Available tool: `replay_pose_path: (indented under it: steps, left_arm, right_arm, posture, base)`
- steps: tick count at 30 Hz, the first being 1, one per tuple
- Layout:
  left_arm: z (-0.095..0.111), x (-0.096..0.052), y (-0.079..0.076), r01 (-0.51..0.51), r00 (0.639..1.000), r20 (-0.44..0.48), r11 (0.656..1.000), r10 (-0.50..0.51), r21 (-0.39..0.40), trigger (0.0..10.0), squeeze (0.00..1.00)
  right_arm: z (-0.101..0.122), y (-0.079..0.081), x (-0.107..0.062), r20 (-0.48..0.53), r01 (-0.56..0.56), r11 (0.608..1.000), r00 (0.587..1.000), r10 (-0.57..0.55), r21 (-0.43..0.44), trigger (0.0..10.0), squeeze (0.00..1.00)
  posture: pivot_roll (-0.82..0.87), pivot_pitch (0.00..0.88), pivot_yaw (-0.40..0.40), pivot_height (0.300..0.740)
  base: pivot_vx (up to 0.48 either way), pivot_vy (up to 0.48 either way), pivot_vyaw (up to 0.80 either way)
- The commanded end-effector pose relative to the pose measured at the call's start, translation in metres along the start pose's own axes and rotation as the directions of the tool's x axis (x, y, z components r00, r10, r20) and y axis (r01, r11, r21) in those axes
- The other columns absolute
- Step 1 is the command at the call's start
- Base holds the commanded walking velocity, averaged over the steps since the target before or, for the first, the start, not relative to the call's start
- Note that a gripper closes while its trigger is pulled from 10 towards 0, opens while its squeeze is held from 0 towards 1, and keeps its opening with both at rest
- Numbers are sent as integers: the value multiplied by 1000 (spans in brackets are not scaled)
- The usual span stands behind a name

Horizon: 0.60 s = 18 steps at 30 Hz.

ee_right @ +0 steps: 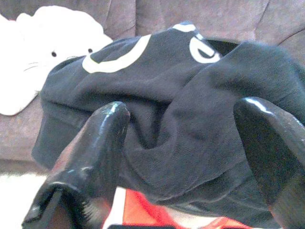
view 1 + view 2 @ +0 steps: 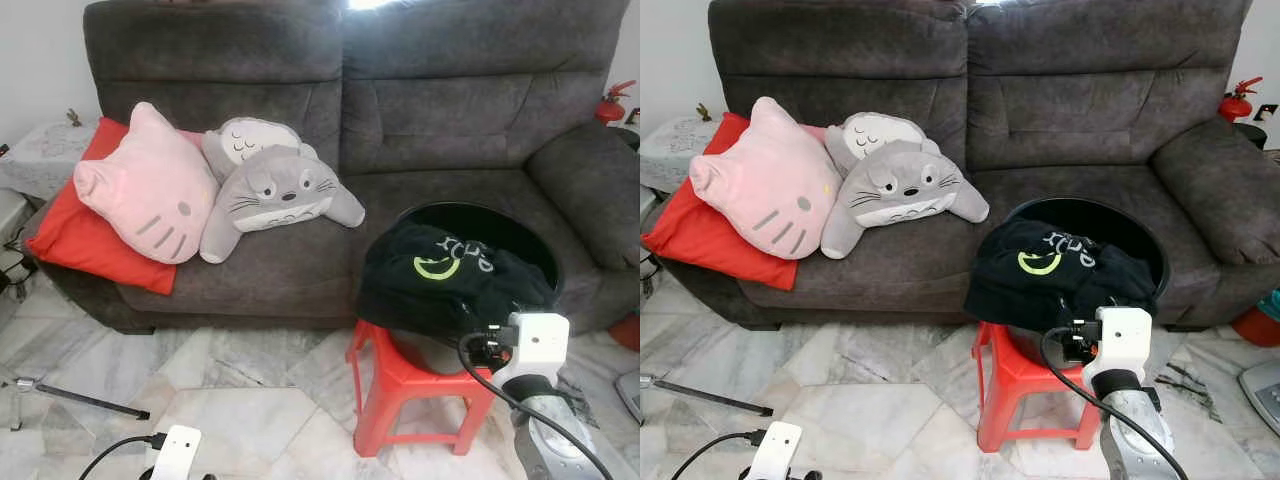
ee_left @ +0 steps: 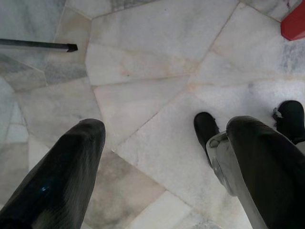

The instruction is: Hang hanger

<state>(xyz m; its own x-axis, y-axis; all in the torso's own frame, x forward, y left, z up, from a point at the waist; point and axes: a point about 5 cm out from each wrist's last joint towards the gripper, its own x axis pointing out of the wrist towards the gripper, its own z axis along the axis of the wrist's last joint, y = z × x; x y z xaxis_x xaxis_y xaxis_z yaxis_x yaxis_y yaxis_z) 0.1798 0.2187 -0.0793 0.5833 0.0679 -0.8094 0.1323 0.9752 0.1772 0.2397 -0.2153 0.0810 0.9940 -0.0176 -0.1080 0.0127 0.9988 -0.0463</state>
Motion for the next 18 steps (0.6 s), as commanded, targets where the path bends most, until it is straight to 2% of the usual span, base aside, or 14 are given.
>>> replay_pose_path:
  steps: [1,7,13,18]
  left_arm:
    - [-6,-1,1,-3,1000,-19,1000,3,-1,10000,0]
    - [-9,-2,0,0,1000,-24,1000,0,2,10000,0]
    - [-9,-2,0,-1,1000,-25,1000,1,3,10000,0]
    - [-9,-2,0,-1,1000,-25,1000,1,2,10000,0]
  right_arm:
    - [-8,-2,-2,-48,5,1000,999,-4,9,10000,0]
    - [-17,2,-5,-98,-42,999,994,43,10,10000,0]
    - [-26,-1,-3,-150,-29,1000,988,26,-13,10000,0]
    - [-25,-5,1,-145,-10,999,989,5,-31,10000,0]
  posture:
    - [-127,0,4,740]
    - [-131,0,1,740]
    - [-129,0,-4,740]
    - [-124,0,-6,740]
  base:
    - [0,0,0]
    - [0,0,0]
    - [0,0,0]
    - [0,0,0]
